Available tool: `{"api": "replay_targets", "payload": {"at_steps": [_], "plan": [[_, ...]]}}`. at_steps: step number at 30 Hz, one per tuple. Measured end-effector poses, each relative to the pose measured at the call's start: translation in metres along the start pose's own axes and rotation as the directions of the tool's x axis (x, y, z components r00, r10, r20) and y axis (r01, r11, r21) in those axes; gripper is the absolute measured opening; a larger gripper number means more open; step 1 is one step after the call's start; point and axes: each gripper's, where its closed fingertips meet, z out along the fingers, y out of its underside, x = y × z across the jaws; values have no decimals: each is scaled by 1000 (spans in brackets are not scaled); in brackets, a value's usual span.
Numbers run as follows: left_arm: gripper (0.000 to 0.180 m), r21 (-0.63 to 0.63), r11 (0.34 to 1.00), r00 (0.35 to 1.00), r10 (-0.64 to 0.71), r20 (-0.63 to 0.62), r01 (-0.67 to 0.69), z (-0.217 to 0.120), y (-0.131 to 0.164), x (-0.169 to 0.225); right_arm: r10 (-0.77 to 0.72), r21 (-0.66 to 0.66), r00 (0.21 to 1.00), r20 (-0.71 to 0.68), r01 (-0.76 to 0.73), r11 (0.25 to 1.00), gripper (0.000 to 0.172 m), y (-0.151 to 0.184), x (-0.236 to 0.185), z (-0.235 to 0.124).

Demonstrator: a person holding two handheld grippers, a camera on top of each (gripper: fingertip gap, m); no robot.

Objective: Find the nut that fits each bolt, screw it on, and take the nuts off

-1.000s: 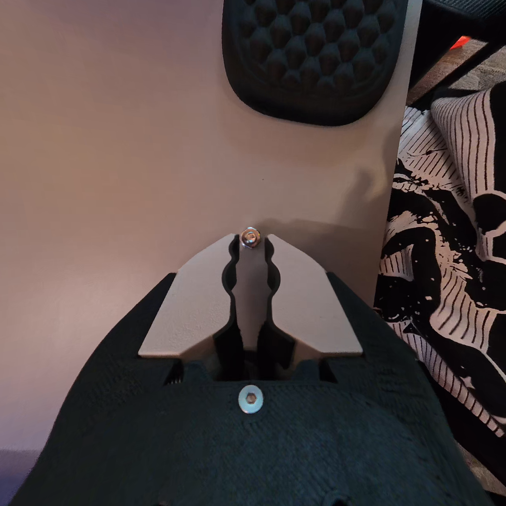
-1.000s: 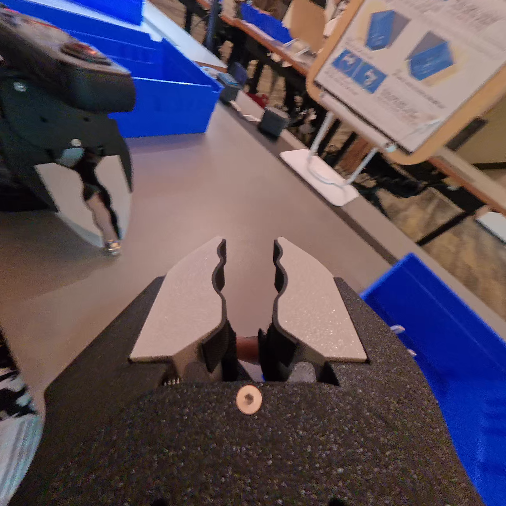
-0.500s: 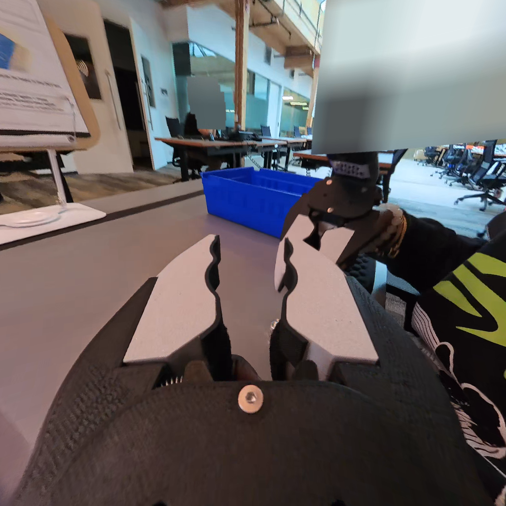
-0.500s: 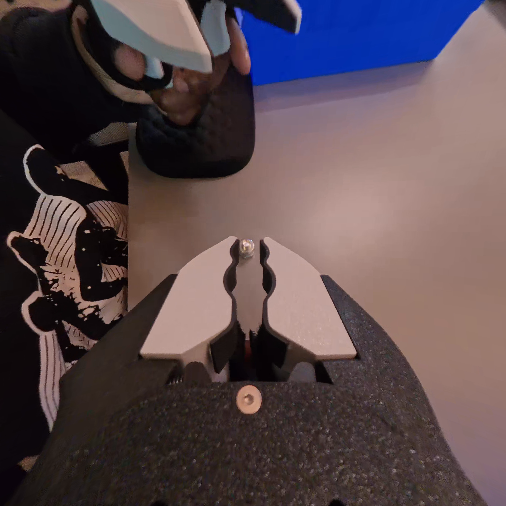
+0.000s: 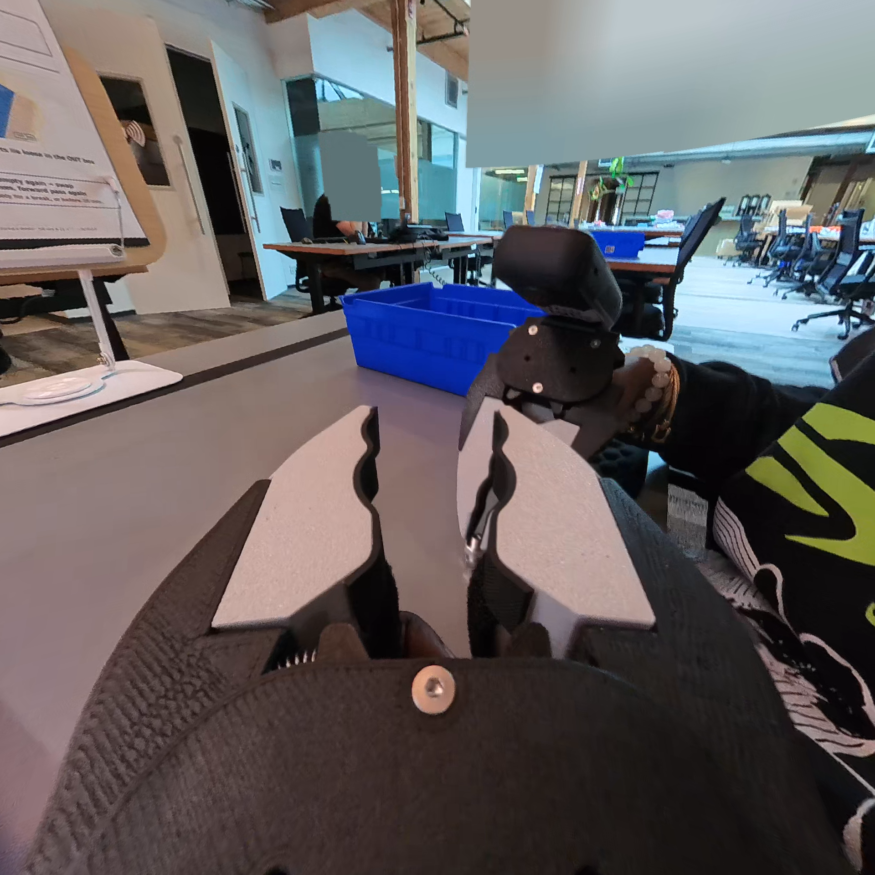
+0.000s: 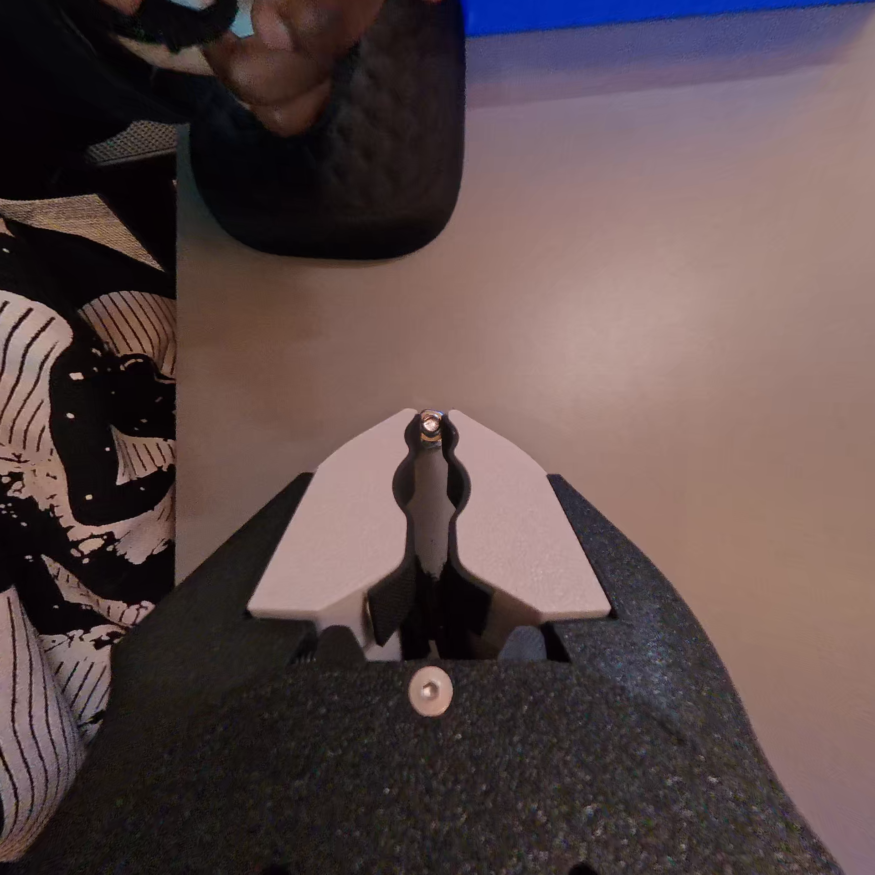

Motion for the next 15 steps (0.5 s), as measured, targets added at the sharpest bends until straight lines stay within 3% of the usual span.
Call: {"api": "replay_targets", "payload": {"at_steps": [9,15], "plan": [[49,-281,943,984,172,-44,-177,21,38,22,-12,217,1000,16,8,976,8,-51,-5,-54],[35,-255,949,982,172,-79,-186,32,35,39,-56,285,998,16,49,957,8,-78,-16,-78]]}}
